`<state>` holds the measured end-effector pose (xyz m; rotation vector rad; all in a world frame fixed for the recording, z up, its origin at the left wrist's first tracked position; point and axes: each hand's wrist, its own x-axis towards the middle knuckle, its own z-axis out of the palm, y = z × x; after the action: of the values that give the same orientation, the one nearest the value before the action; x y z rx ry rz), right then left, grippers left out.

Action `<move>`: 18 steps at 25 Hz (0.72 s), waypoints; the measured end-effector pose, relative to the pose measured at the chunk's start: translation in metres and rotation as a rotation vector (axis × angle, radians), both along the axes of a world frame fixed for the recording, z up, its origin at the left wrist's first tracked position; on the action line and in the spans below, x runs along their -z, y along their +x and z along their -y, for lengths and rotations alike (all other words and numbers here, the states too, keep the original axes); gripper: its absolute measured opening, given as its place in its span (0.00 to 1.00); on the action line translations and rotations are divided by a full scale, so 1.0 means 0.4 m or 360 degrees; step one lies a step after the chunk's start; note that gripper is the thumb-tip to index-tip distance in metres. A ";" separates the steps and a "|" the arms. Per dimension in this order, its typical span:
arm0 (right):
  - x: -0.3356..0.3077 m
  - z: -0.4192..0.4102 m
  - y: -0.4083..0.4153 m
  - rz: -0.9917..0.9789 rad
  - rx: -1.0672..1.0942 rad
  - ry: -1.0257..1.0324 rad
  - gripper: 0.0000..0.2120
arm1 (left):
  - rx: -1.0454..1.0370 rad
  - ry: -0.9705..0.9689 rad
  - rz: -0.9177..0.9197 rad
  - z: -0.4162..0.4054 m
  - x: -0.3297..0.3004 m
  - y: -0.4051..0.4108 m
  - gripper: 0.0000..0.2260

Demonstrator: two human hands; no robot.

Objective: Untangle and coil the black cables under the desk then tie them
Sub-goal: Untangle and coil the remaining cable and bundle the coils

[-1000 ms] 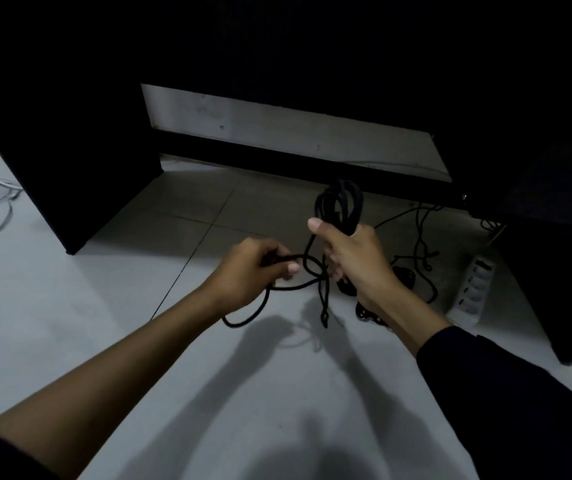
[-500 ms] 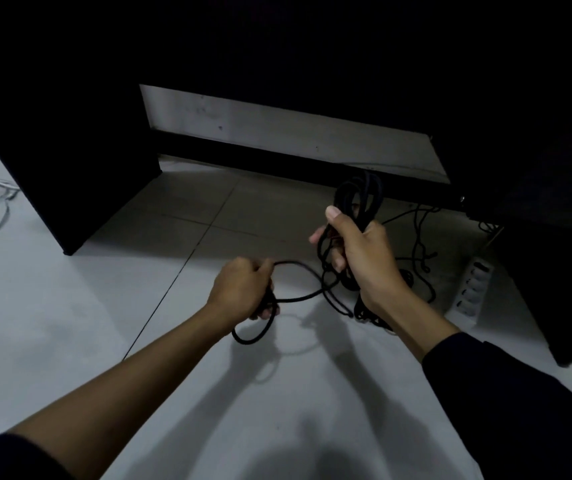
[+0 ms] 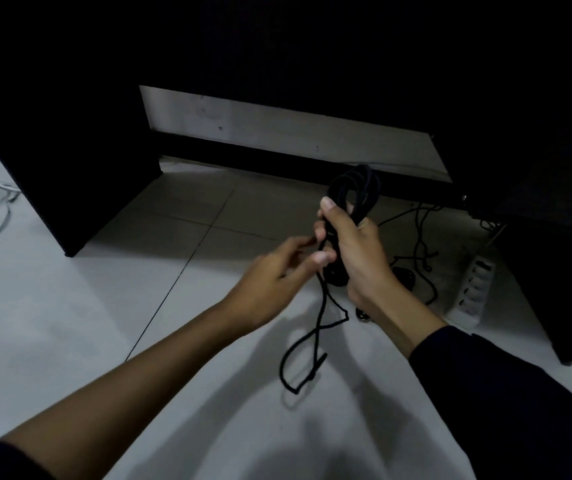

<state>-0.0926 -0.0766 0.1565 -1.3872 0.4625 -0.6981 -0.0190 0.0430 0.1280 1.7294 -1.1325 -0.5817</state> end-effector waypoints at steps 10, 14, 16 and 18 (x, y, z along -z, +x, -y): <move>0.005 0.023 -0.011 0.0137 0.0102 0.0175 0.11 | -0.0104 -0.0071 -0.0127 0.006 0.002 -0.034 0.13; 0.007 0.002 0.001 0.0046 0.0090 0.0150 0.10 | -0.0163 0.0036 0.0032 0.017 0.001 -0.057 0.15; 0.009 -0.003 0.000 0.0026 0.0095 0.0148 0.11 | -0.0200 0.0035 -0.0022 0.021 -0.006 -0.046 0.15; 0.014 -0.009 -0.001 0.0038 0.0061 0.0184 0.12 | -0.0138 0.0049 -0.0017 0.020 -0.013 -0.031 0.15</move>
<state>-0.0932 -0.0732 0.1511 -1.2631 0.5038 -0.7079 -0.0312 0.0349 0.1333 1.7903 -1.0404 -0.5573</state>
